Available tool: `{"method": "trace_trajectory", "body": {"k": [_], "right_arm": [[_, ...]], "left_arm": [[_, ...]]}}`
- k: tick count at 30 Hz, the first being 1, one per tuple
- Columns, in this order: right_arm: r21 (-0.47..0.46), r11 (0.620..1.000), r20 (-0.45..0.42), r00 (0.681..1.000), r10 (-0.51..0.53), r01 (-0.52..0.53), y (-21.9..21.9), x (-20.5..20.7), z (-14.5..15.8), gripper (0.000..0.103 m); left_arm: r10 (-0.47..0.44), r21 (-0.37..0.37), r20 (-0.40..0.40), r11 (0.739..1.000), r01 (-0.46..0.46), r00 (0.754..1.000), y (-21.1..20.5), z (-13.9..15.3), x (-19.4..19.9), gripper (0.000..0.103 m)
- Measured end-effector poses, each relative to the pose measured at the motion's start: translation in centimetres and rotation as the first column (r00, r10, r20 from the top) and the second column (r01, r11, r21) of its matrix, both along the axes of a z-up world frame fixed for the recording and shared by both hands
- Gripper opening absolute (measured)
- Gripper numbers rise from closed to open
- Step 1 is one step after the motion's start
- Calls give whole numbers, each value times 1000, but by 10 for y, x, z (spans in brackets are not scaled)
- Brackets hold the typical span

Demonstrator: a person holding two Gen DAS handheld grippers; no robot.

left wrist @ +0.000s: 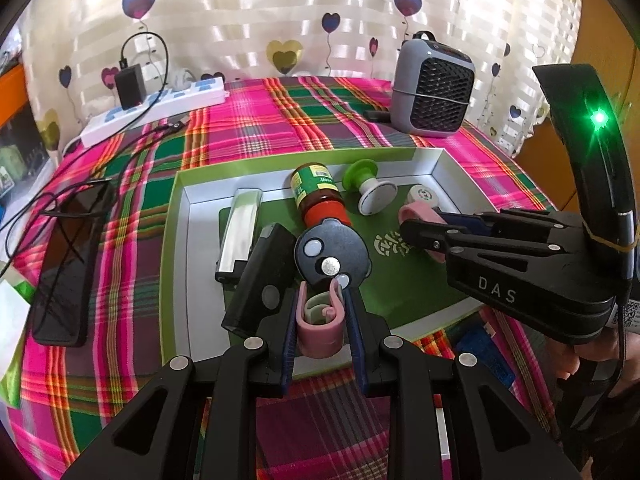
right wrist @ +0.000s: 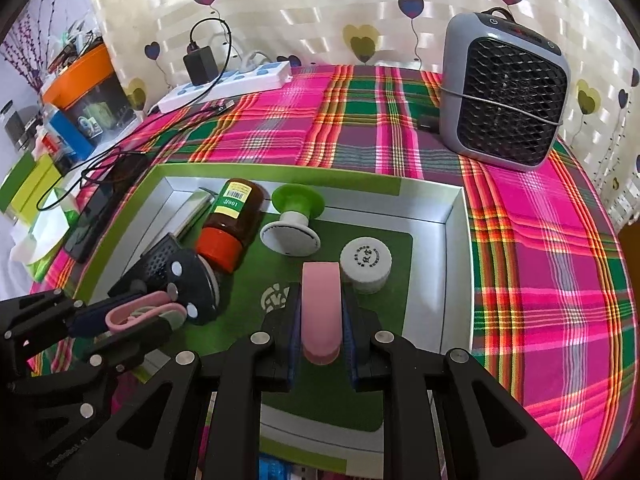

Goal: Organize rigid objects
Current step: 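Carry the earhook into the box and open the left tool while the right tool releases the stick there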

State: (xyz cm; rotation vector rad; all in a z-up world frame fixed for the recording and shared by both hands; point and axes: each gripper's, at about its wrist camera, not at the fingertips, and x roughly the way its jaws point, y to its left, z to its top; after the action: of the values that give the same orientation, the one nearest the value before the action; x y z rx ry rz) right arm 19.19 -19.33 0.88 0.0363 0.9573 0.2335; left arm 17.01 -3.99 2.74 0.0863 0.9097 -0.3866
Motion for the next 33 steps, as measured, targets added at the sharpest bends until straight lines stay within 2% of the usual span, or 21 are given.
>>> {"method": "trace_trajectory", "body": {"k": [14,25,33], "right_arm": [[7,1000,3,1000,8,-8,0,-1,-1,19],[4,1000,1,1000,-3,3,1,-1,-1,19],[13,1000,1,1000,-4,4,1,-2,0,30]], "left_arm": [[4,8,2,1000,-4,1000,-1,-1,0,23],[11,9,1,1000,-11,1000,2,0,1,27],[16,12,2,1000,-16,1000,5,0,0,31]]}}
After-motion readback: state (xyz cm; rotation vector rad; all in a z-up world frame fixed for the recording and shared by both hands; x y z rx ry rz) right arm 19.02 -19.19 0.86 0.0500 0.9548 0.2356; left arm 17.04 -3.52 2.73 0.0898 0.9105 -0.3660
